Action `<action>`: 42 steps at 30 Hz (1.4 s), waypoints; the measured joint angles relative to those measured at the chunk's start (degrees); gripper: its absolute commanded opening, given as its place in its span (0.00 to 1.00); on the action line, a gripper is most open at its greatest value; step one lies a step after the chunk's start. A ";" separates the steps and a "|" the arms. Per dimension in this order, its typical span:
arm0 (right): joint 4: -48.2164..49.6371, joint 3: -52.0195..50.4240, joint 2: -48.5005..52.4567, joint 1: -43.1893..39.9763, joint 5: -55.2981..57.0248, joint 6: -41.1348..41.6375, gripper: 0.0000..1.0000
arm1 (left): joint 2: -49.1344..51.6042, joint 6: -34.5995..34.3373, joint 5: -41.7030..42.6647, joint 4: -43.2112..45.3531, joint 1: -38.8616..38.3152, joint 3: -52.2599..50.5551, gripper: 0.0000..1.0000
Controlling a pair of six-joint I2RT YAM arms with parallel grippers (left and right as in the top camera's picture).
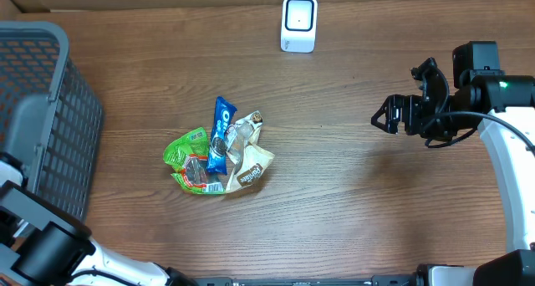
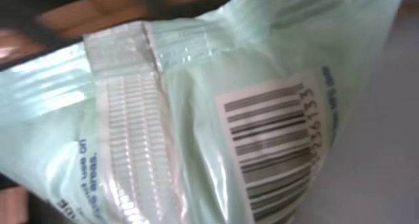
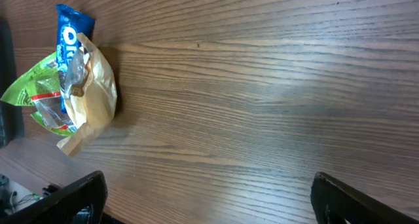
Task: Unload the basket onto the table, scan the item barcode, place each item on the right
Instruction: 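Lift the pale green bag out toward the barcode scanner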
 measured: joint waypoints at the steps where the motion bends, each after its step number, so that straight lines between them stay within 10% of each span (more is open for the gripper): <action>1: 0.13 0.00 0.00 0.00 0.00 -0.02 1.00 | -0.87 0.33 1.75 -1.27 -0.61 0.63 0.04; 23: 4.39 0.00 0.00 0.00 -0.04 -0.02 1.00 | -31.32 2.51 43.25 -29.24 -12.94 24.94 0.04; 32: 8.48 0.00 0.00 0.00 -0.74 -0.02 0.93 | -32.22 7.37 45.97 -43.87 -38.73 25.16 0.04; 42: 9.29 2.05 0.00 -1.64 -1.97 0.48 0.91 | -14.75 8.31 40.98 -39.80 -65.18 23.74 0.04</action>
